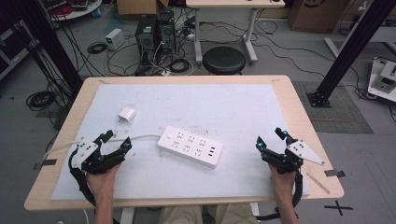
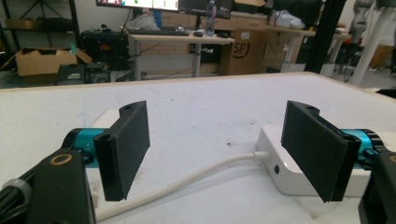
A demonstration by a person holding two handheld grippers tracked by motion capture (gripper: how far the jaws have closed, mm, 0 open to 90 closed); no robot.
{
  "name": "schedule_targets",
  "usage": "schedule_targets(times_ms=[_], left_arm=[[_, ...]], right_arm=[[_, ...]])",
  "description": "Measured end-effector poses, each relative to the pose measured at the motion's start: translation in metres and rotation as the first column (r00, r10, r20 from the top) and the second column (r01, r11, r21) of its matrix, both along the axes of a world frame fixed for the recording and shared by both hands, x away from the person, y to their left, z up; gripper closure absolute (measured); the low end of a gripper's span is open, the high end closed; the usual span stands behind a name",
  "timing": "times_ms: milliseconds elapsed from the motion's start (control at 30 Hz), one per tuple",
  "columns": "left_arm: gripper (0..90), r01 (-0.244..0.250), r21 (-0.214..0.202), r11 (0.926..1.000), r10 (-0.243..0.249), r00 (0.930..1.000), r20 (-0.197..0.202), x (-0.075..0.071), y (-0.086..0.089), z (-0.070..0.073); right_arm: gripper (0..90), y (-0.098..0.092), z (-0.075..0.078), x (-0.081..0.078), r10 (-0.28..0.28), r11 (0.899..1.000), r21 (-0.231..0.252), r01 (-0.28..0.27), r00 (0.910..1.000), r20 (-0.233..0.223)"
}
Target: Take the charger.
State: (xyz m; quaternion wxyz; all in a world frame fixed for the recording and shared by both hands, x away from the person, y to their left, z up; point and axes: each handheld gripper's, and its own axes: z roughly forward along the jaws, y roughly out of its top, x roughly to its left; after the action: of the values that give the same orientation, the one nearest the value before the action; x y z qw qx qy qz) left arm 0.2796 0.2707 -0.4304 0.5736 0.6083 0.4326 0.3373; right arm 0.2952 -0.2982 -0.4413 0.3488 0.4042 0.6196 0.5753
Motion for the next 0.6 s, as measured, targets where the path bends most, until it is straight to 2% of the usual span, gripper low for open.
schedule_targets(times_ms=[167,267,300,333,367,433,467,500,533,567,600], left_arm=[[23.6,-0.009,0.012,0.9999,0.009,0.9999,-0.012,0.003,0.003,0.005],[23.6,0.005,0.03,0.9995,-0.004,0.9997,-0.024,0.007,0.005,0.01],[23.6,0.017,0.033,0.9993,-0.015,0.999,-0.043,0.012,0.007,0.014],[23.6,0.017,0.033,0.9993,-0.015,0.999,-0.043,0.012,0.007,0.014],[23.6,0.039,0.052,0.9979,-0.036,0.9972,-0.065,0.019,0.01,0.018],[23.6,0.039,0.052,0.9979,-0.036,0.9972,-0.065,0.019,0.01,0.018],[23.6,0.07,0.066,0.9953,-0.062,0.9911,-0.118,0.032,0.014,0.023],[23.6,0.081,0.063,0.9948,-0.071,0.9881,-0.136,0.036,0.015,0.025],[23.6,0.081,0.063,0.9948,-0.071,0.9881,-0.136,0.036,0.015,0.025],[23.6,0.098,0.073,0.9925,-0.085,0.9829,-0.164,0.043,0.017,0.028],[23.6,0.109,0.085,0.9904,-0.093,0.9804,-0.174,0.047,0.018,0.03]], right_arm=[[19.6,0.002,0.0,0.0,-0.005,1.0,-0.014,0.004,1.0,-0.005],[19.6,0.003,0.0,0.0,-0.008,1.0,-0.023,0.008,1.0,0.001],[19.6,0.003,0.0,-0.001,-0.011,1.0,-0.024,0.011,0.9999,-0.001],[19.6,0.004,0.0,-0.001,-0.013,0.999,-0.031,0.013,0.9999,-0.004],[19.6,0.005,0.001,-0.001,-0.012,0.999,-0.035,0.012,0.9999,-0.004],[19.6,0.005,0.001,-0.001,-0.013,0.999,-0.035,0.012,0.9999,-0.008],[19.6,0.006,0.001,0.0,-0.005,0.999,-0.047,0.005,1.0,-0.002],[19.6,0.006,0.001,0.0,-0.007,0.999,-0.047,0.006,0.9999,-0.008],[19.6,0.006,0.001,0.0,-0.007,0.999,-0.047,0.006,0.9999,-0.008],[19.6,0.006,0.001,0.0,-0.005,0.999,-0.049,0.005,1.0,-0.009],[19.6,0.006,0.001,0.0,-0.001,0.999,-0.047,0.0,1.0,-0.009]])
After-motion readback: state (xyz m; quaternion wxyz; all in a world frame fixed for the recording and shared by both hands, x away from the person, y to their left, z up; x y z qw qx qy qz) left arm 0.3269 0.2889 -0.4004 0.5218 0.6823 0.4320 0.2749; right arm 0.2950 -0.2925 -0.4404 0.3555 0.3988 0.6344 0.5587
